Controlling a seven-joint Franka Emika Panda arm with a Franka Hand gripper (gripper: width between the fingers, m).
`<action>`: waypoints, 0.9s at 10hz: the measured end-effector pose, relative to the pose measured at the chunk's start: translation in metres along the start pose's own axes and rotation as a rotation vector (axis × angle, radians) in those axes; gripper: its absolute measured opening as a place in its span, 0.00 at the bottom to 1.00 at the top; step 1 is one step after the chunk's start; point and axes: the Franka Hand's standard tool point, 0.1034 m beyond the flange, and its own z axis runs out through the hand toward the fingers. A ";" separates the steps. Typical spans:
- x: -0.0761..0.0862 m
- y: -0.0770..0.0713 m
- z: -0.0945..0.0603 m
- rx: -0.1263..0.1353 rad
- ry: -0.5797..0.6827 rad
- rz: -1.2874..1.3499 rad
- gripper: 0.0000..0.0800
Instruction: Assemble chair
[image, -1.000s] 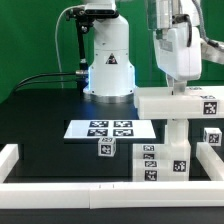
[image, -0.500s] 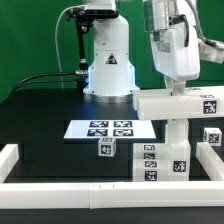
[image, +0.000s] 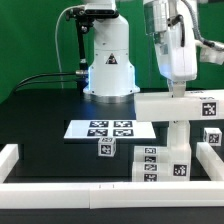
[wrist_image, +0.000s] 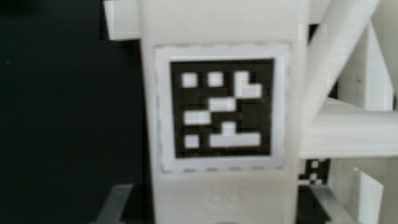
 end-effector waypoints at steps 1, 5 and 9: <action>0.000 0.000 0.000 0.000 0.000 -0.005 0.36; -0.001 0.005 0.006 0.007 -0.030 0.185 0.36; 0.000 -0.001 0.009 0.048 -0.025 0.162 0.36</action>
Offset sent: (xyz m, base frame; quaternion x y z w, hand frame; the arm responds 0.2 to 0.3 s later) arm -0.0069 0.0048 -0.0038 0.0004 -0.0317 0.1490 0.9883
